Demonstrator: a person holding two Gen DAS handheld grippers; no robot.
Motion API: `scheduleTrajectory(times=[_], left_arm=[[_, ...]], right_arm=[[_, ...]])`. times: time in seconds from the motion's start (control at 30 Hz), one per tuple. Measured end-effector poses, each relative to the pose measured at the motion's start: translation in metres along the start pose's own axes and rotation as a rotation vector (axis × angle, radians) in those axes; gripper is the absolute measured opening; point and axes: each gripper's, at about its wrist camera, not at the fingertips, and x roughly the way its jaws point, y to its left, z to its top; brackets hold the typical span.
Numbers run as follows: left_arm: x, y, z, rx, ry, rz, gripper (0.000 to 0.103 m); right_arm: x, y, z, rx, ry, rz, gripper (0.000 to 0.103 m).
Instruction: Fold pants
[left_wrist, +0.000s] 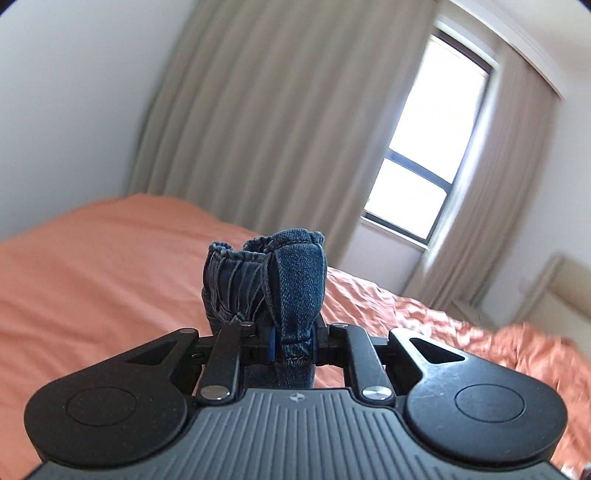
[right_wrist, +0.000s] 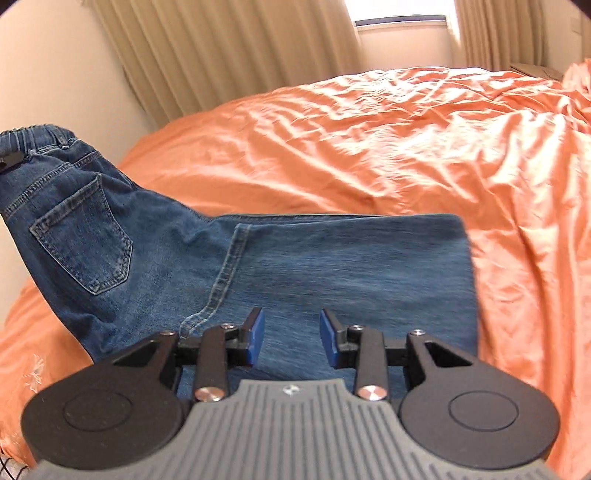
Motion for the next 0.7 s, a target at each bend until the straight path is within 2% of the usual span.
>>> scheduleTrajectory(times=[0.1,0.23,0.43,0.5,0.57,0.7], left_arm=[[0.003,-0.055,-0.02,0.103,0.025,-0.028,0.017],[0.017,-0.119,-0.068,0.263,0.084,-0.059,0.017],[0.037,-0.187,-0.165,0.438,0.276,-0.116,0.017],[0.044,-0.197,-0.191,0.444,0.392,-0.126,0.017],[0.045,-0.194,-0.21,0.419,0.455,-0.121,0.018],[0.049,-0.167,-0.206,0.274,0.6,-0.14,0.021]], right_arm=[[-0.021,-0.018,-0.011,0.034,-0.024,0.005,0.031],[-0.04,-0.041,-0.027,0.094,-0.04,0.007,0.031],[-0.05,-0.076,-0.057,0.178,-0.023,-0.005,0.031],[-0.051,-0.086,-0.065,0.211,-0.012,-0.004,0.031],[-0.053,-0.093,-0.072,0.235,-0.007,0.004,0.031],[-0.052,-0.098,-0.08,0.244,0.001,0.011,0.031]])
